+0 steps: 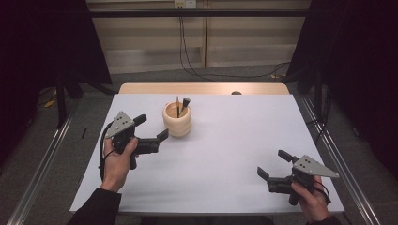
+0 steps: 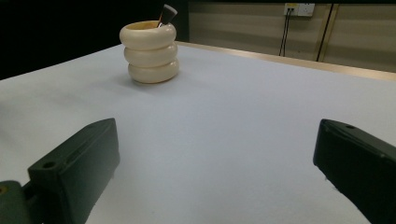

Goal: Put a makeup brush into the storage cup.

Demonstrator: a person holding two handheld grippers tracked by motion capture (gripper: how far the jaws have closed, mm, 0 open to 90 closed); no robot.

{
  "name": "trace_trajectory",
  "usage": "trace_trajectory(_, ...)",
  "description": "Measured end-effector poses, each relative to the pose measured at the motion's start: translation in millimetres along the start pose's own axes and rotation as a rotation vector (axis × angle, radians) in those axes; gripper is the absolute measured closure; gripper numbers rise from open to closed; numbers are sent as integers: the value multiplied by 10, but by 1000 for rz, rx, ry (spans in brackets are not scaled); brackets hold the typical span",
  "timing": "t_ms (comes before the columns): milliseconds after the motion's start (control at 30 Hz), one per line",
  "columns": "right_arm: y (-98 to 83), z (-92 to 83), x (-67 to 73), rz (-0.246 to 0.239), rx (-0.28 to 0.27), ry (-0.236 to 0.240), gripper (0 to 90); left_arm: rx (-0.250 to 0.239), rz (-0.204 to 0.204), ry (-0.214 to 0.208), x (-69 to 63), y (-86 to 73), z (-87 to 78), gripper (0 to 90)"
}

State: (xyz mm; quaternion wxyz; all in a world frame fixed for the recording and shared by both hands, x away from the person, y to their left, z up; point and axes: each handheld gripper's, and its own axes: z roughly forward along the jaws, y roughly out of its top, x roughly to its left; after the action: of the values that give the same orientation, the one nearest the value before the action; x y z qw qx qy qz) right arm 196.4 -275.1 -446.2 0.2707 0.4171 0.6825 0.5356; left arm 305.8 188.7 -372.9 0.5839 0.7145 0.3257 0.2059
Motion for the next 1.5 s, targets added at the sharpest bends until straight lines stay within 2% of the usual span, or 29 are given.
trace_trajectory(133, -1, 0, 4, 2, 0, 0, 3, 22, 19, -8, -30, -94, -87, 28)
trace_trajectory(167, -1, 0, 1, 0, 0, -1, 4, 29, 21, 1, -38, -121, -107, 27)
trace_trajectory(467, -1, -3, 7, 0, 0, -3, 3, 42, -17, 34, -53, -344, -289, 25)
trace_trajectory(533, -3, -3, 5, 0, 2, -2, 3, 45, -17, 25, -53, -386, -325, 24)
trace_trajectory(567, -3, -3, 4, -1, 2, -2, 4, 48, -26, 36, -65, -407, -346, 24)
trace_trajectory(767, -3, -9, 2, 1, 2, -3, 3, 47, -42, 43, -104, -516, -455, 23)
trace_trajectory(1033, -6, -6, 3, 0, 4, -6, 4, 49, -33, 42, -187, -672, -548, 25)
trace_trajectory(1133, -5, -5, 6, 1, 2, -8, 3, 38, -64, 31, -205, -709, -585, 24)
trace_trajectory(1300, -7, -10, 7, -2, 3, -7, 3, 49, -20, 63, -224, -793, -667, 23)
trace_trajectory(1367, -8, -19, 3, 0, 3, -4, 3, 44, -62, 59, -198, -835, -707, 23)
trace_trajectory(1500, -9, -8, -2, -3, 5, -2, 3, 48, -56, 67, -211, -848, -730, 23)
